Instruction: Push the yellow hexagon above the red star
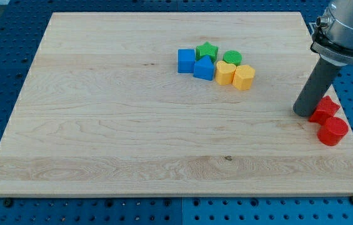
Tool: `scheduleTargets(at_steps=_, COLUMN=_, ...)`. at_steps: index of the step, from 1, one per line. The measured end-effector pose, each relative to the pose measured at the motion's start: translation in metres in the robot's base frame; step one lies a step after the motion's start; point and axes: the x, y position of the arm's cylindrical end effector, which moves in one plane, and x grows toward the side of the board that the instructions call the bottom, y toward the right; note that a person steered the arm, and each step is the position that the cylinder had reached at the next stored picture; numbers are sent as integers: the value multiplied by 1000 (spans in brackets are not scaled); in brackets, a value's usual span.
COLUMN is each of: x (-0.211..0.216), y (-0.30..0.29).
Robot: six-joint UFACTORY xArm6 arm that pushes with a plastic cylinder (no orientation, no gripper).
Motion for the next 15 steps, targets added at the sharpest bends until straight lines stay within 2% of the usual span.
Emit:
scheduleTargets(at_steps=2, x=0, y=-9)
scheduleTargets(at_steps=4, x=-13, y=-90)
scheduleTargets(at_steps=5, x=-34, y=-138)
scheduleTargets(at_steps=6, x=-64, y=-148)
scheduleTargets(at_steps=8, x=-69, y=-121)
scheduleTargets(at_steps=11, x=-88, y=-115)
scheduleTargets(at_steps=15, x=-73, y=-71)
